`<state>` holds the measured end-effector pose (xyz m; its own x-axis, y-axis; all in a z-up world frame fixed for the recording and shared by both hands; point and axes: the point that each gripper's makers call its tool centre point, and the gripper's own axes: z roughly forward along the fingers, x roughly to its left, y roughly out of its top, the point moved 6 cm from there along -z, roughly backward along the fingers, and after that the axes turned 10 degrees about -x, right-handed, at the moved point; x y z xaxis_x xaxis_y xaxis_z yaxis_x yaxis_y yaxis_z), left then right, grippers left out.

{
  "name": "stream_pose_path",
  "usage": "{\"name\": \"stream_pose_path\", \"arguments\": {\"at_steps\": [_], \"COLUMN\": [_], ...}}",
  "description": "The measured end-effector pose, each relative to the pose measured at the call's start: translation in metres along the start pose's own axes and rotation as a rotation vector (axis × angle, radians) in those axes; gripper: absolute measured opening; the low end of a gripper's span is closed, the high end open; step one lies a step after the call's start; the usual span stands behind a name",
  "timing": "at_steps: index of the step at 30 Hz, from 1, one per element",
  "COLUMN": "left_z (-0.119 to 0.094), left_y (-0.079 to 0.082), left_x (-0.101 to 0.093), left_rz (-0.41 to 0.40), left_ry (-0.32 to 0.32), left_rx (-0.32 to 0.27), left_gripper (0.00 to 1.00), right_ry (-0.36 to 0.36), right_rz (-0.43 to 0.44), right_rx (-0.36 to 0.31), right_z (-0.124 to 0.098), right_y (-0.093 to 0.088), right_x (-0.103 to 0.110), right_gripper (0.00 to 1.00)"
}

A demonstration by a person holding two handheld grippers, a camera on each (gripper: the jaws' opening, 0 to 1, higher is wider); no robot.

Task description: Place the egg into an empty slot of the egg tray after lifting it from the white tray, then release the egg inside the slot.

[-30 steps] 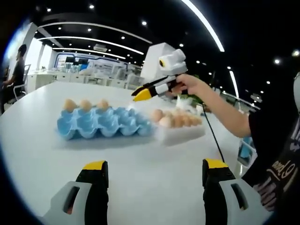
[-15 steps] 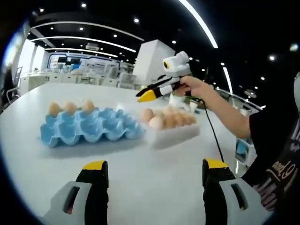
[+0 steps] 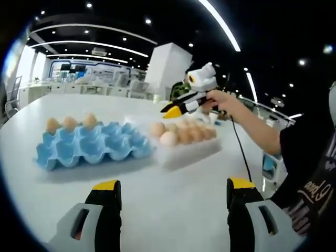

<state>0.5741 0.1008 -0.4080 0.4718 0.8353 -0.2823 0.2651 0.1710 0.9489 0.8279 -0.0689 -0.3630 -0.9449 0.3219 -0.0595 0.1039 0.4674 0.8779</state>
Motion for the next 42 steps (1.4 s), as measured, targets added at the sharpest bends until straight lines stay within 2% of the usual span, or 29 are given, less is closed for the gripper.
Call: {"name": "stream_pose_path", "arguments": {"at_steps": [8,12,19,22,28,29,32,37,39,42], "left_z": [0.000,0.001,0.003,0.003,0.002,0.003,0.003,0.004,0.005,0.005], "left_y": [0.001,0.000,0.000,0.001,0.000,0.000,0.001,0.005,0.006,0.005], "left_x": [0.001,-0.002,-0.003,-0.003,-0.004,-0.004,-0.004,-0.005,-0.006,-0.007], "left_rz": [0.001,0.003,0.008,0.010,0.011,0.011,0.012,0.021,0.021,0.022], "left_ry": [-0.003,-0.005,-0.009,-0.006,-0.007,-0.008,-0.009,-0.013,-0.015,-0.017], "left_rx": [0.004,0.008,0.017,0.014,0.020,0.020,0.023,0.019,0.018,0.020], "left_gripper": [0.84,0.84,0.84,0.84,0.84,0.84,0.84,0.84,0.84,0.84], "right_ry": [-0.045,-0.066,-0.106,-0.118,-0.130,-0.125,-0.122,-0.115,-0.132,-0.158], "right_rz": [0.017,0.024,0.044,0.047,0.067,0.096,0.103,0.130,0.183,0.183], "right_rx": [0.022,0.037,0.064,0.090,0.143,0.124,0.138,0.162,0.163,0.184], "right_z": [-0.020,-0.028,-0.042,-0.049,-0.051,-0.050,-0.049,-0.050,-0.050,-0.049], "right_y": [-0.015,-0.025,-0.041,-0.049,-0.064,-0.062,-0.063,-0.064,-0.064,-0.063], "right_x": [-0.011,-0.009,-0.025,-0.033,-0.031,-0.032,-0.041,-0.038,-0.039,-0.035], "right_gripper": [0.33,0.33,0.33,0.33,0.34,0.34,0.34,0.34,0.34,0.32]}}
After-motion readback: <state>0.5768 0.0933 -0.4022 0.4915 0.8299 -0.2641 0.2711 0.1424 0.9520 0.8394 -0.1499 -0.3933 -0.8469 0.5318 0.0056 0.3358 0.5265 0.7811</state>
